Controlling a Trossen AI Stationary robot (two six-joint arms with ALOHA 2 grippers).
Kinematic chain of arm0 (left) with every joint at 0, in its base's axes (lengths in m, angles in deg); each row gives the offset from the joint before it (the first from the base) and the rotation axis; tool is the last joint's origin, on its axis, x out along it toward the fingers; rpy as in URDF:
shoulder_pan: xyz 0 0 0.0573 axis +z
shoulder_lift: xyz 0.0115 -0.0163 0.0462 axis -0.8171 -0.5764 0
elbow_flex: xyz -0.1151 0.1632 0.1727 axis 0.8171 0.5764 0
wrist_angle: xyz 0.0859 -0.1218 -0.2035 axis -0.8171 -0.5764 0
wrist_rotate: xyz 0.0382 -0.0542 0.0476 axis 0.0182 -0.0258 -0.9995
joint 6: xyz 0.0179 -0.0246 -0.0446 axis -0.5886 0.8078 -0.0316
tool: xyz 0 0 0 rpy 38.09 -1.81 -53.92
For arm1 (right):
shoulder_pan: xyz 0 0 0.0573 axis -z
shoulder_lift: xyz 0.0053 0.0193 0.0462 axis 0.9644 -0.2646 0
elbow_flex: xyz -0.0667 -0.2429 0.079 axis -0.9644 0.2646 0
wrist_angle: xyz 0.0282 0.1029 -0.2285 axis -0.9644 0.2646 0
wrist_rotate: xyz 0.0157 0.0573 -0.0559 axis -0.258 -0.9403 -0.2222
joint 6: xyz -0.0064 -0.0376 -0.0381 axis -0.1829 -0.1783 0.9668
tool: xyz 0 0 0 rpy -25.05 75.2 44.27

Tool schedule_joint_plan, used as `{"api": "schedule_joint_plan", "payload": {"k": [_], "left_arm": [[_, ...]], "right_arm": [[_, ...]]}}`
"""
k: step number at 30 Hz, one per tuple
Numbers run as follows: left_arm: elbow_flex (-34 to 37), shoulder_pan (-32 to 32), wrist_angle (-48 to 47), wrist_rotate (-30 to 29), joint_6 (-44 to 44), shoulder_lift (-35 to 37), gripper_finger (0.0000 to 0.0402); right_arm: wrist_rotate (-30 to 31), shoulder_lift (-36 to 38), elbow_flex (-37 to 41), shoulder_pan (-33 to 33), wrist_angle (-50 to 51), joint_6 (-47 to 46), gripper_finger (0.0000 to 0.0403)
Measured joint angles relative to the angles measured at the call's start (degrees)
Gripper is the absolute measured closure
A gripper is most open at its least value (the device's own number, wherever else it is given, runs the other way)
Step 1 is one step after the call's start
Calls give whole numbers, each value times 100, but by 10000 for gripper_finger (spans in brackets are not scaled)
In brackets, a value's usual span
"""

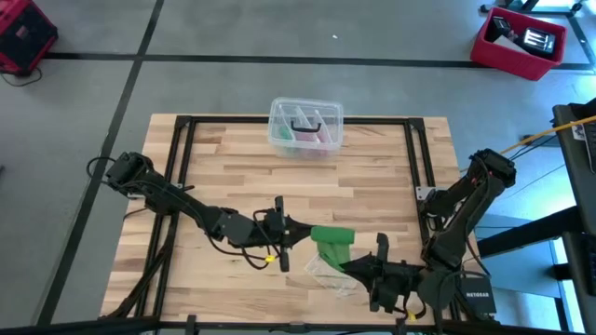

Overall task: Roll bandage
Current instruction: Roll the green bandage

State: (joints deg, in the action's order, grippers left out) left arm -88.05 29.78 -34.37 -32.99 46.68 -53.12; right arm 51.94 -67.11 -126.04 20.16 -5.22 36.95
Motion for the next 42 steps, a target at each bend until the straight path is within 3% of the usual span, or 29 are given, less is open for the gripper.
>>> {"api": "schedule_joint_plan", "payload": {"k": [10, 13, 19, 24, 28, 32, 37, 42], "left_arm": [[0, -21, -6, -4, -133, 0, 391], [0, -21, -15, -4, -155, 0, 391], [0, -21, 30, -11, -317, 0, 391], [0, -39, 50, -11, -353, 0, 391], [0, -112, 58, -9, -442, 0, 391], [2, -233, 214, -8, -665, 0, 391], [2, -440, 230, -5, -1016, -2, 391], [2, -619, 299, 5, -1351, -4, 391]], "right_arm": [[-968, 0, -7, 257, 1061, -1273, 391], [-810, -7, -7, 242, 1241, -1884, 386], [-363, 16, -7, 114, 1300, -3231, 306], [-1085, 29, -7, 27, 1621, -4199, 227], [-1332, 55, -7, -51, 2196, -5199, 193], [-915, 112, -4, -285, 2882, -6264, 186], [251, 113, 2, -639, 3805, -7423, 197], [1116, 111, 477, -776, 3490, -8044, 211]]}}
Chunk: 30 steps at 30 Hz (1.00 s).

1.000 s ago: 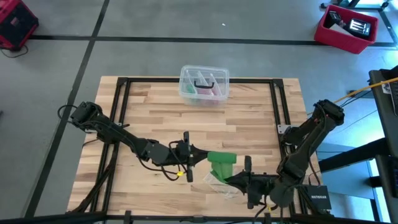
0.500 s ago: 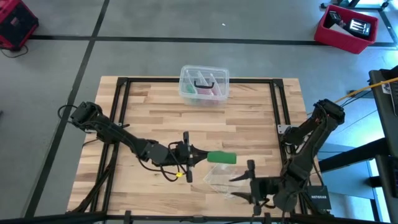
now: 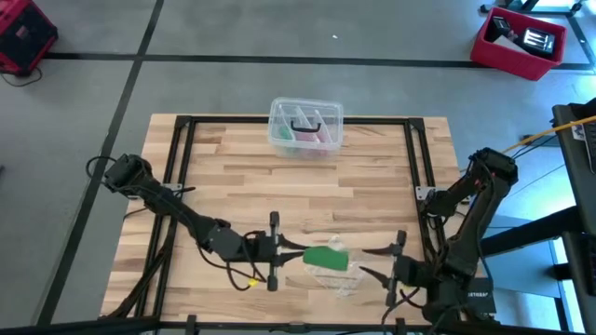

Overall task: Roll bandage
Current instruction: Roll the green bandage

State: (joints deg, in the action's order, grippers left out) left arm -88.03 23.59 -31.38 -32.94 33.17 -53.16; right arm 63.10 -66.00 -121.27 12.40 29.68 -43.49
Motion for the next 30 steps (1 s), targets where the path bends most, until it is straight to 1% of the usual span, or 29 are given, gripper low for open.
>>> {"api": "schedule_joint_plan", "payload": {"k": [2, 4, 7, 11, 12, 16, 23, 26, 28, 30], "left_arm": [[0, -44, 102, 58, -89, 0, 391], [0, -58, 102, 132, -123, 2, 391], [0, -58, 50, 151, -122, 2, 391], [0, -58, 48, 151, -182, 1, 391], [0, -58, 49, 151, -228, 2, 391], [0, -58, 46, 151, -332, 2, 391], [0, -71, 34, 165, -444, 2, 391], [0, -69, 59, 168, -442, 2, 391], [0, -70, 69, 168, -407, 2, 391], [0, -69, 94, 169, -310, 1, 391]], "right_arm": [[-21, 0, 298, 90, -405, -25, 213], [-125, -7, 566, 245, -1057, 109, 214], [-243, -7, 779, 396, -2139, 881, 214], [-730, -7, 791, 562, -3088, 1874, 214], [-770, -7, 790, 625, -3147, 1989, 214], [-845, -7, 791, 895, -3134, 1983, 214], [-1514, -7, 791, 1299, -3144, 2039, 219], [-1554, -7, 791, 1325, -3151, 2175, 249], [-1431, -7, 791, 1318, -3153, 2279, 287], [-1316, -7, 791, 1315, -3151, 2336, 336]]}}
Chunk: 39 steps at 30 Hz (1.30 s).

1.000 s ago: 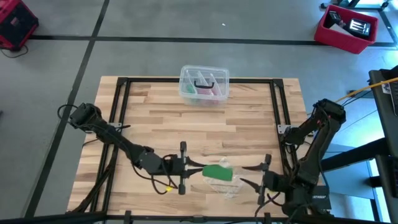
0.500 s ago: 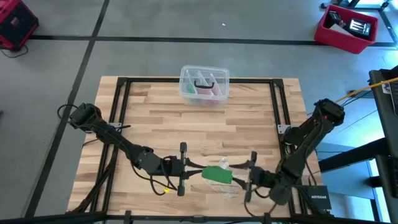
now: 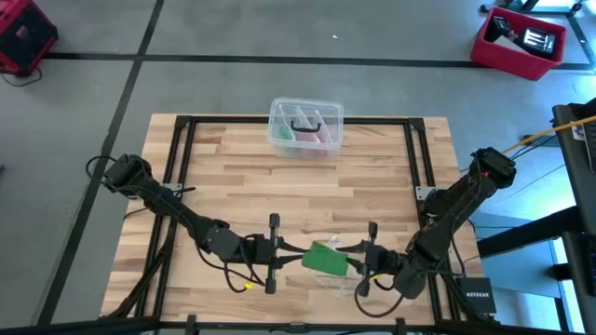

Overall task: Roll bandage
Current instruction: Roll the green bandage

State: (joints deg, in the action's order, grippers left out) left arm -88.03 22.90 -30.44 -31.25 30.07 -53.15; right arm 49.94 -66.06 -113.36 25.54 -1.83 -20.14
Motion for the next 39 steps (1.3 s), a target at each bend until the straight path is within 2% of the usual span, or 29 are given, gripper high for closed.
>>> {"api": "schedule_joint_plan", "payload": {"k": [2, 3, 6, 10, 12, 21, 23, 26, 30, 35, 39], "left_arm": [[0, 0, 54, 1, 43, -1, 391], [0, -3, 109, 8, 56, 0, 391], [0, -10, 278, 168, 61, -1, 391], [0, -11, 593, 302, 5, -1, 391], [0, -11, 652, 141, -163, 1, 391], [0, 31, 726, -1272, -1044, -1, 391], [-2, 67, 737, -1437, -1163, -1, 391], [-2, 169, 724, -1518, -1191, -1, 391], [-2, 292, 677, -1542, -1193, -1, 391], [-6, 377, 632, -1546, -1401, -32, 391], [-7, 378, 469, -1553, -1490, -73, 391]], "right_arm": [[2, 0, 0, 1, 0, 137, 382], [3, 0, 0, 1, 0, 216, 390], [2, 0, 0, 1, -4, 239, 383], [-67, 0, 0, -5, -55, 242, 396], [-147, 0, 0, -5, -130, 238, 394], [-9, -4, 0, -419, -813, 412, 394], [-161, -3, 0, -427, -980, 415, 393], [-383, -4, 0, -408, -1071, 421, 398], [-374, -4, 0, -410, -1128, 436, 396], [-389, -4, 0, -412, -1781, 1019, 391], [-459, -9, -92, -416, -1912, 1318, 390]]}}
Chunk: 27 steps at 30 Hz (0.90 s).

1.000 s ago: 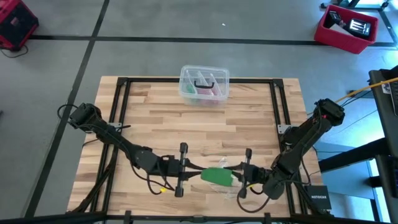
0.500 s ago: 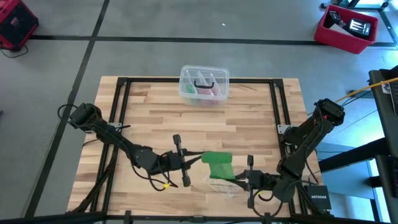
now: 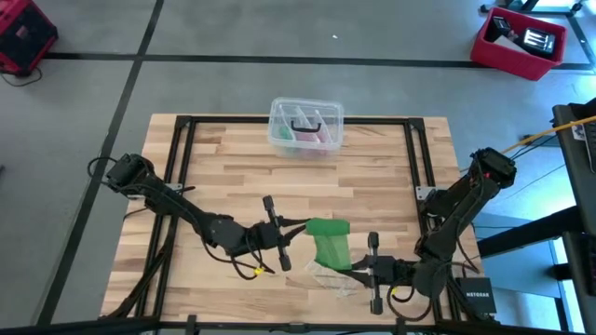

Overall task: Roll bandage
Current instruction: Roll the green bandage

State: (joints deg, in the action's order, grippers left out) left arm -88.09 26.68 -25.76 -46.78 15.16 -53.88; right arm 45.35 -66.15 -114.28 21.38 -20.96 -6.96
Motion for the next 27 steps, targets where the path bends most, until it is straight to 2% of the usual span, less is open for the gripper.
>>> {"api": "schedule_joint_plan", "payload": {"k": [9, 16, 20, 27], "left_arm": [[-4, 0, -592, -142, 127, -2, 391], [-7, 0, -949, -142, 345, -55, 391], [-7, 4, -939, -153, 313, -168, 391], [-1, -29, -991, -184, 280, -201, 391]], "right_arm": [[-27, -1, -520, 4, 9, 681, 389], [305, -4, -992, 30, 332, 1321, 389], [304, -4, -1121, 191, 786, 1107, 389], [-59, -4, -1124, 635, 1261, 538, 388]]}}
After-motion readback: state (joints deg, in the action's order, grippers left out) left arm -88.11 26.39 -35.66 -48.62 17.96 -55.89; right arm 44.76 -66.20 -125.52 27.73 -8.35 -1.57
